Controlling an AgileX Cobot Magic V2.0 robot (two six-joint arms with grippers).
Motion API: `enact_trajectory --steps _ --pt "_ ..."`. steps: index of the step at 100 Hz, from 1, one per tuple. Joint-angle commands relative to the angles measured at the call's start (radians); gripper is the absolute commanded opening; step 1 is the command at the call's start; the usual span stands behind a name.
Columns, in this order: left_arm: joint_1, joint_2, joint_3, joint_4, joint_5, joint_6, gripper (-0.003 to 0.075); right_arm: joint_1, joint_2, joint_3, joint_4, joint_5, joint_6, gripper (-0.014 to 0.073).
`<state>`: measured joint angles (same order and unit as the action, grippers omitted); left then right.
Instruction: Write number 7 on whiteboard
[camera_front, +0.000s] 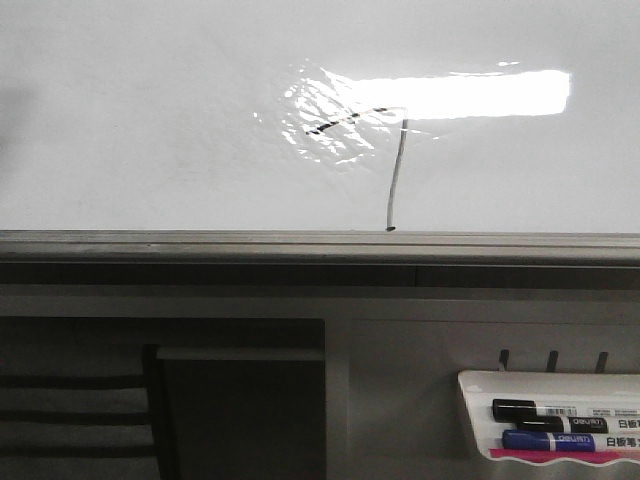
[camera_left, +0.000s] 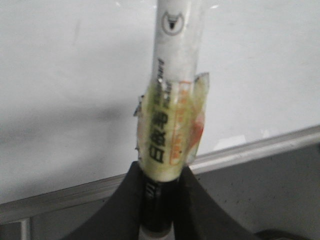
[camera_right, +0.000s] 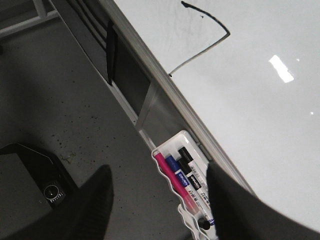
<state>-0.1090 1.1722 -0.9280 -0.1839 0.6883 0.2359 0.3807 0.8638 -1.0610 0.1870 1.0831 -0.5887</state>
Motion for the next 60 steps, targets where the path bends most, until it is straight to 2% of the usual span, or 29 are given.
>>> enact_trajectory --steps 1,27,60 --pt "0.041 -0.007 0.021 -0.098 -0.154 -0.016 -0.002 -0.006 -0.006 -0.013 0.002 -0.065 -0.004 0.0374" --pt "0.046 0.108 0.04 -0.127 -0.263 -0.014 -0.002 -0.006 -0.006 -0.002 0.002 -0.081 -0.004 0.0374" --pt "0.046 0.145 0.04 -0.127 -0.301 -0.012 -0.002 -0.006 -0.006 -0.002 0.002 -0.082 -0.004 0.0374"
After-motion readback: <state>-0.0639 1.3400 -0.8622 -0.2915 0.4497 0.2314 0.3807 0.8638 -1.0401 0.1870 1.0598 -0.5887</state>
